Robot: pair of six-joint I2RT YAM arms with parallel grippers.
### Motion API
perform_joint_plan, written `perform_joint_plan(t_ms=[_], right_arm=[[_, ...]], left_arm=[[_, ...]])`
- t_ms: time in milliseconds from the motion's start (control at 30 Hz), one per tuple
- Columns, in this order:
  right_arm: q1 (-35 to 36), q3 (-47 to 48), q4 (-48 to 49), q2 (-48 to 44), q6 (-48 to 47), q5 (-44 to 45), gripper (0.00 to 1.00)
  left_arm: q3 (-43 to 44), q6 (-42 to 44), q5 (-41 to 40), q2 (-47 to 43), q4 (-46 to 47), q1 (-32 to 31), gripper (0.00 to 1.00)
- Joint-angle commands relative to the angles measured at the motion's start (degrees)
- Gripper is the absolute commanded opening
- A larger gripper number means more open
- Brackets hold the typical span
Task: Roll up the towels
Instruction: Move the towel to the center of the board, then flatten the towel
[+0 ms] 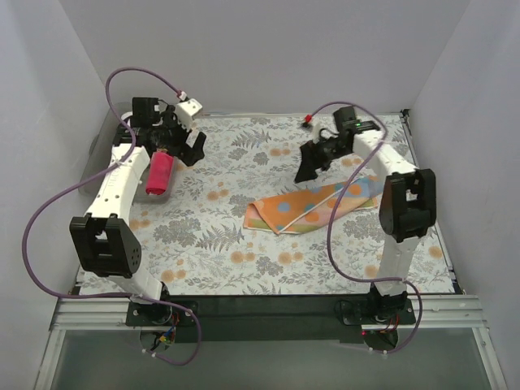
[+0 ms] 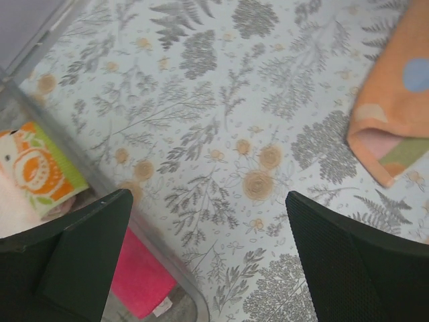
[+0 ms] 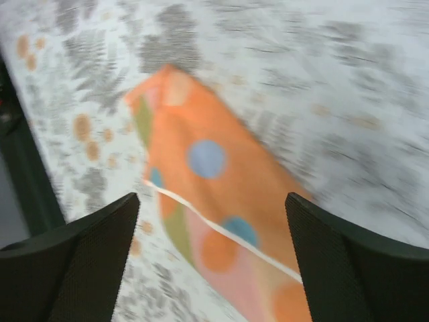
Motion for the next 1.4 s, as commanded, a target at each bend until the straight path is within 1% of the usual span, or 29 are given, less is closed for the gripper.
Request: perform_joint_plan(t_ms=[0,33,67,100,133,167,200,233,267,300,367,400,433,567,700,900,1067,1100,1200,1233,1267,1300,1367], right_arm=[[-10.5,3.3,-5.7,-3.6,-5.9,5.9,0.76],[-11.9,3.4,-6.5,-3.5,-6.9,11.1,0.73],[-14.6,3.5,-7.6,-3.0,-7.8,13.3,0.72],[-16.0,3.6,-8.3,-2.8,-9.7,15.7,0.68],[-18.6,3.6,-8.9,-2.4,-10.1,17.1,0.66],[-19.4,3.6,-10.1,-1.8,-10.8,18.0,0.61],[-19.8,3.5,-10.7,-1.6,-11.4,19.2,0.59],[-20.2,3.0,-11.0,-1.5,-12.1,19.4,0.55],[-20.3,2.2,-11.4,-1.5,-12.2,19.7,0.52],[-20.2,1.2,-11.6,-1.5,-12.2,19.4,0.47],[-19.9,-2.1,-11.7,-1.2,-11.3,18.6,0.43],[-19.6,-3.3,-11.7,-1.0,-10.8,18.5,0.41],[-19.1,-5.5,-11.5,-0.8,-10.5,18.7,0.4],[-18.9,-9.0,-9.5,0.6,-7.6,18.7,0.39],[-18.9,-10.7,-8.3,1.4,-6.0,18.5,0.38],[-18.8,-11.4,-7.6,2.2,-4.4,17.6,0.38],[-18.8,-11.8,-7.6,1.8,-4.3,17.4,0.37],[-18.8,-12.1,-7.6,1.8,-4.3,17.7,0.37],[-18.8,-12.3,-7.7,1.5,-4.7,18.0,0.37],[-18.7,-12.6,-7.7,1.4,-4.8,18.0,0.37],[-18.7,-12.9,-7.7,1.3,-5.1,18.1,0.36],[-18.4,-13.0,-7.7,1.2,-5.3,18.2,0.36],[-18.1,-14.0,-7.7,0.8,-5.8,18.2,0.36]], left_arm=[[-4.2,8.4,7.9,-4.2,-3.2,-4.6,0.92],[-7.3,10.9,9.0,-4.7,-3.7,-6.4,0.87],[-9.2,12.9,9.0,-4.9,-4.2,-10.8,0.79],[-10.8,16.6,8.3,-5.2,-4.6,-13.4,0.63],[-14.2,18.1,5.9,-5.0,-4.6,-16.2,0.54],[-15.3,19.5,4.7,-4.4,-4.5,-21.6,0.48],[-16.3,21.6,4.0,-3.7,-4.3,-24.1,0.44],[-17.1,22.2,2.6,-1.5,-4.1,-26.4,0.38],[-17.7,22.6,1.9,-0.2,-3.8,-30.4,0.37],[-17.7,22.7,1.9,1.0,-2.7,-32.0,0.36],[-17.4,22.7,2.4,4.7,-1.4,-35.5,0.36],[-17.4,22.7,2.4,5.7,0.7,-36.5,0.36],[-17.3,22.9,2.3,6.5,1.8,-37.4,0.36],[-17.4,24.2,0.7,10.2,6.0,-41.7,0.36],[-19.8,24.2,-1.4,11.7,11.0,-43.7,0.36],[-19.2,24.5,-2.2,13.9,14.1,-44.7,0.38],[-17.7,24.9,-3.0,17.6,14.2,-44.9,0.37],[-17.9,25.3,-3.0,18.0,14.1,-44.8,0.35],[-18.8,25.6,-3.0,18.4,13.4,-44.9,0.23],[-18.9,26.0,-3.1,18.4,12.8,-44.8,0.18],[-19.6,26.2,-3.2,17.8,11.8,-44.9,0.07],[-20.3,26.4,-3.3,17.3,11.2,-44.8,0.01],[-21.9,26.4,-3.1,14.4,9.3,-44.4,0.0]])
